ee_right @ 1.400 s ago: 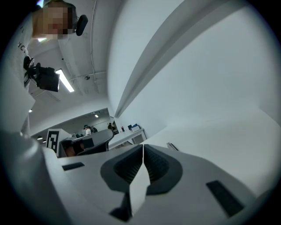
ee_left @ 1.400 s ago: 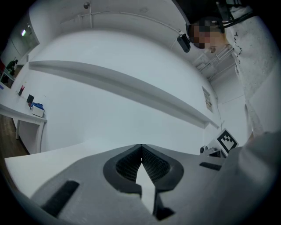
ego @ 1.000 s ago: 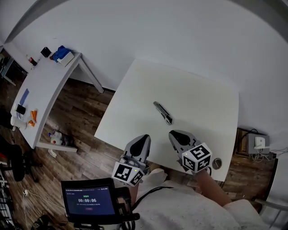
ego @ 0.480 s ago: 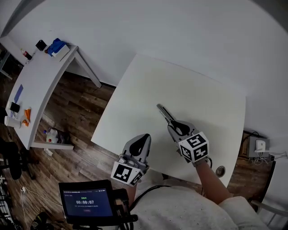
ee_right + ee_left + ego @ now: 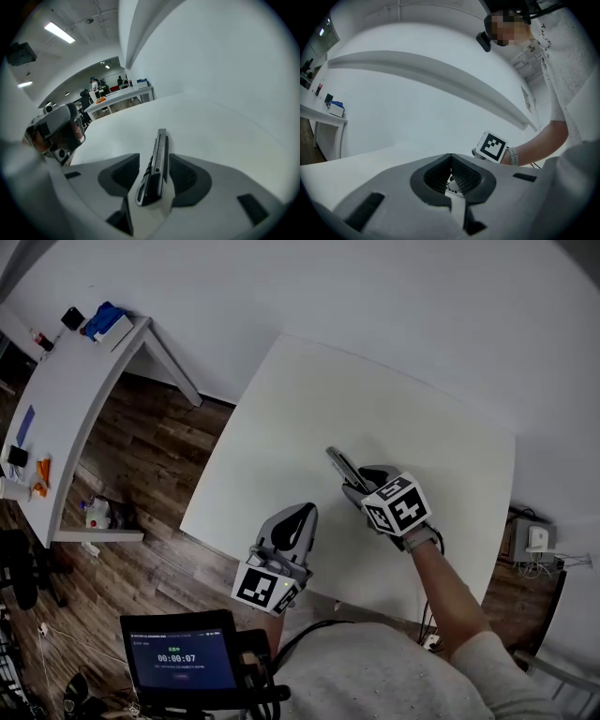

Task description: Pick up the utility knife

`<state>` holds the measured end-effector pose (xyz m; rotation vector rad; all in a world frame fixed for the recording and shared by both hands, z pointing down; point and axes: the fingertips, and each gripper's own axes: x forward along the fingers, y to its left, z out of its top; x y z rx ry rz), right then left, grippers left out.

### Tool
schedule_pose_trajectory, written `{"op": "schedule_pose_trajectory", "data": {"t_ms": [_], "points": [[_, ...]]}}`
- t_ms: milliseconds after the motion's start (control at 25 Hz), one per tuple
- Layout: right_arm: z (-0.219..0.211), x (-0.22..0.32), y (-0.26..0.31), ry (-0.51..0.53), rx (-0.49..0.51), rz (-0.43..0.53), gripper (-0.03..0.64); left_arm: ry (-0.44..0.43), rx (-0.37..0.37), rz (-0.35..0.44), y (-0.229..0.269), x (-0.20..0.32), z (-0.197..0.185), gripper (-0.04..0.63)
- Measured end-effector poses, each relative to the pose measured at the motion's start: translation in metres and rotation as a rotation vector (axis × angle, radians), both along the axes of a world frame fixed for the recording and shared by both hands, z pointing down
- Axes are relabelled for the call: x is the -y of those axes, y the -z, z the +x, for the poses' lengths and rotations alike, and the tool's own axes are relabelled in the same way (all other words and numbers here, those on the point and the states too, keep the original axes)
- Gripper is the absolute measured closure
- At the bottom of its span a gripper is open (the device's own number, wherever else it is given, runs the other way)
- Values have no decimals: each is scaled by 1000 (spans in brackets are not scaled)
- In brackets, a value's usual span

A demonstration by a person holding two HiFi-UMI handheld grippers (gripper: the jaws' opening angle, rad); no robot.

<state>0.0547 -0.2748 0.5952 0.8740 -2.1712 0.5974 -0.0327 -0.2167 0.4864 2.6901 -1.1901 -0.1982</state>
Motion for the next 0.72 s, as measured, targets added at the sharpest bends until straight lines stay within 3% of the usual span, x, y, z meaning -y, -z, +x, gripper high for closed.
{"op": "schedule_pose_trajectory", "data": {"t_ms": [280,720], "points": [[-6,18,-19,14,-64,-95,440,-7,-20,1,-9,21,6,588],[-9,14,-26,26,-219,-104,442,-13,-50,-9,-17,25,13,588]]}}
